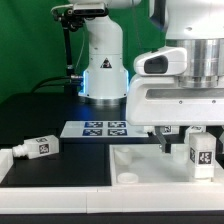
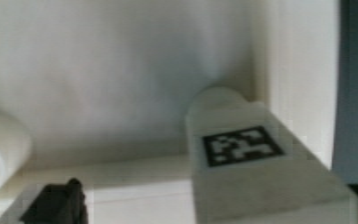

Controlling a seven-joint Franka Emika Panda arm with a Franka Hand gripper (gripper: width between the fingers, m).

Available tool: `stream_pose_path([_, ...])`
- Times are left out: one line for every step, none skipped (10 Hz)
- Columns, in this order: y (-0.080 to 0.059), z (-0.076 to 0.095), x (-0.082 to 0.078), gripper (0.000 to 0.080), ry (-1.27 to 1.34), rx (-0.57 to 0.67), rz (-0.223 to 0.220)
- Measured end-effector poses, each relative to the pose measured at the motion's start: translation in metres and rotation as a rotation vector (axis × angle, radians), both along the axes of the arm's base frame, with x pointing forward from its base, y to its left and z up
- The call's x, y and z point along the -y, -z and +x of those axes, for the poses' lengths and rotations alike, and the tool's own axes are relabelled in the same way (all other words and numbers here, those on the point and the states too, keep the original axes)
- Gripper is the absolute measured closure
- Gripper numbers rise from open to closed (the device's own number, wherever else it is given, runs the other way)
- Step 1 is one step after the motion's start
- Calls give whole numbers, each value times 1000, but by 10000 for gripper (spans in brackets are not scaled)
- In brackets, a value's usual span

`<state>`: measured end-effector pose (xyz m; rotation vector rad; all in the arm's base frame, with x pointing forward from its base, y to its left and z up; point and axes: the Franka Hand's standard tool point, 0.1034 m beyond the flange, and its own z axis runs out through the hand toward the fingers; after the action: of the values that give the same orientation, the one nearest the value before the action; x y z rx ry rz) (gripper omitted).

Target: Assemble one leg

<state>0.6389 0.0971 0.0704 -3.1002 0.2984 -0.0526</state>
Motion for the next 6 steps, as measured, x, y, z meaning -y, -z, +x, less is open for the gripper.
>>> stream_pose_path([0, 0, 1, 243, -1, 0, -1])
stream_pose_path([0, 0, 0, 390, 33, -1, 3])
stream_pose_path([0, 0, 0, 390, 135, -3, 7])
stream_pose_path([0, 0, 0, 511, 211, -5, 10])
stream_pose_path([0, 0, 0, 510, 270, -7, 12])
stream_pose_path([0, 0, -2, 510, 390, -2, 17])
